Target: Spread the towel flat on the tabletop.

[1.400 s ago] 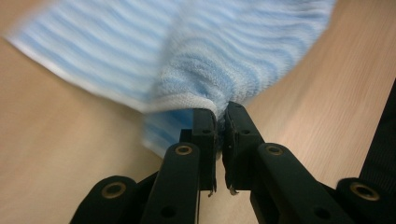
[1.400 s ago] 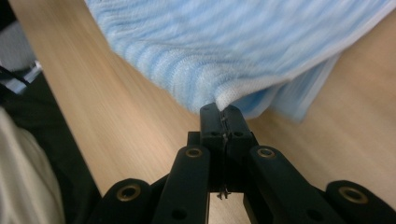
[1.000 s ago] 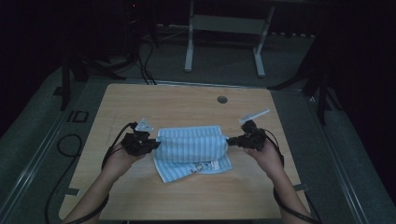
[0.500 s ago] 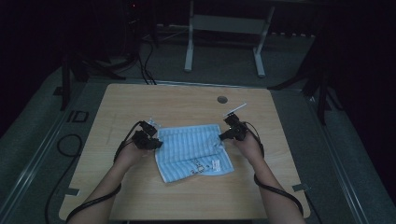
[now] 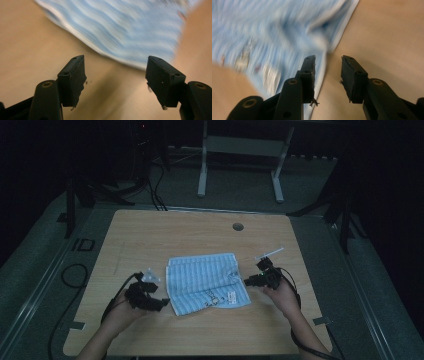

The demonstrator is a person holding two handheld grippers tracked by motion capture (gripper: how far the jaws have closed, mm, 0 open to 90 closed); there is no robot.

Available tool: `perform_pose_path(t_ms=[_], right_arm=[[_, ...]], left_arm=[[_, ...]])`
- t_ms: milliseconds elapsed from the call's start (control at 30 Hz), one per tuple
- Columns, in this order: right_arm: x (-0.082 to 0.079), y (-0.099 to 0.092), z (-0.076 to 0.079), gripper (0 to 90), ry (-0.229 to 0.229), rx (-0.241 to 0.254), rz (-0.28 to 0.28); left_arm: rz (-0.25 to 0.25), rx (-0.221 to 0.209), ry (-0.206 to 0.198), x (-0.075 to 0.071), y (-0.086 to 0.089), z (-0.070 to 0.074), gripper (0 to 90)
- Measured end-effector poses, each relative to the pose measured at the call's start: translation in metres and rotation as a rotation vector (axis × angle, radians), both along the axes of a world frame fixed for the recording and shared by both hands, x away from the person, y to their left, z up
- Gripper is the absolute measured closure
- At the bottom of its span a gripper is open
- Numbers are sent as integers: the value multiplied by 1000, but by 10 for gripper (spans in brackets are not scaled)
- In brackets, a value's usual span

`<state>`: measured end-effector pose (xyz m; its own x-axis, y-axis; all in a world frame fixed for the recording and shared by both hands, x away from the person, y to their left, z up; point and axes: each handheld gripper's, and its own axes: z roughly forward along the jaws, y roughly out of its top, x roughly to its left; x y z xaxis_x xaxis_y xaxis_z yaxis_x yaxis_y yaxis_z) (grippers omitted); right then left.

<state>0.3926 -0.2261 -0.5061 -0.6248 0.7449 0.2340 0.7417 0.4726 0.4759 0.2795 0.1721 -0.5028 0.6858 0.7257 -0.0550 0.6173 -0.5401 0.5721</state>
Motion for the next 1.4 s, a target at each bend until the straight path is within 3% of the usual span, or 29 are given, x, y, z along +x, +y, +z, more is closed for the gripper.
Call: perform_pose_path(t_ms=[67,100,167,267,367,400,433,500,567,633,800,833,933,1000,1033,1100,1167,1267,1333,1400], right_arm=[[-7,-1,-3,608,5,2,9],[-13,-2,-5,603,18,5,19],[-25,-2,-11,598,32,21,33],[-33,1,-15,594,36,11,55],[-41,8,-21,593,39,-3,68],[-43,9,-23,591,31,-5,68],[-43,9,-23,591,31,-5,68],[-44,9,-23,592,29,-3,67],[-43,9,-22,598,31,-4,67],[-43,9,-23,600,23,-14,69],[-40,7,-23,615,24,-8,60],[-40,6,-23,614,27,-6,58],[-39,6,-23,613,30,-8,60],[-39,7,-22,608,33,-12,63],[-38,7,-22,608,32,-16,65],[-38,9,-23,606,33,-19,65],[-38,9,-23,606,33,-20,68],[-38,10,-22,606,34,-23,75],[-38,10,-21,606,33,-27,81],[-39,8,-18,608,24,-29,85]], left_arm=[[-17,-3,20,-7,-5,-3,322],[-45,3,42,-18,-15,-9,322],[-82,15,44,-25,-26,-15,322],[-79,35,36,-25,-35,-20,323],[-61,37,32,-15,-43,-28,365],[-59,43,23,-13,-46,-28,432],[-70,55,4,-12,-48,-28,432],[-91,64,-18,-11,-53,-28,574],[-121,62,-23,-8,-57,-23,844],[-142,70,-14,-4,-60,-15,881],[-143,57,-59,6,-59,15,889],[-142,35,-60,9,-57,21,889],[-97,10,-110,22,-52,40,887],[-63,7,-112,37,-49,44,882],[-45,19,-118,45,-47,43,873],[-29,27,-54,64,-44,35,862],[-8,61,-25,78,-43,18,842],[13,129,7,88,-41,-5,685],[42,112,20,89,-34,-12,567],[68,58,-6,82,-22,-7,514]])
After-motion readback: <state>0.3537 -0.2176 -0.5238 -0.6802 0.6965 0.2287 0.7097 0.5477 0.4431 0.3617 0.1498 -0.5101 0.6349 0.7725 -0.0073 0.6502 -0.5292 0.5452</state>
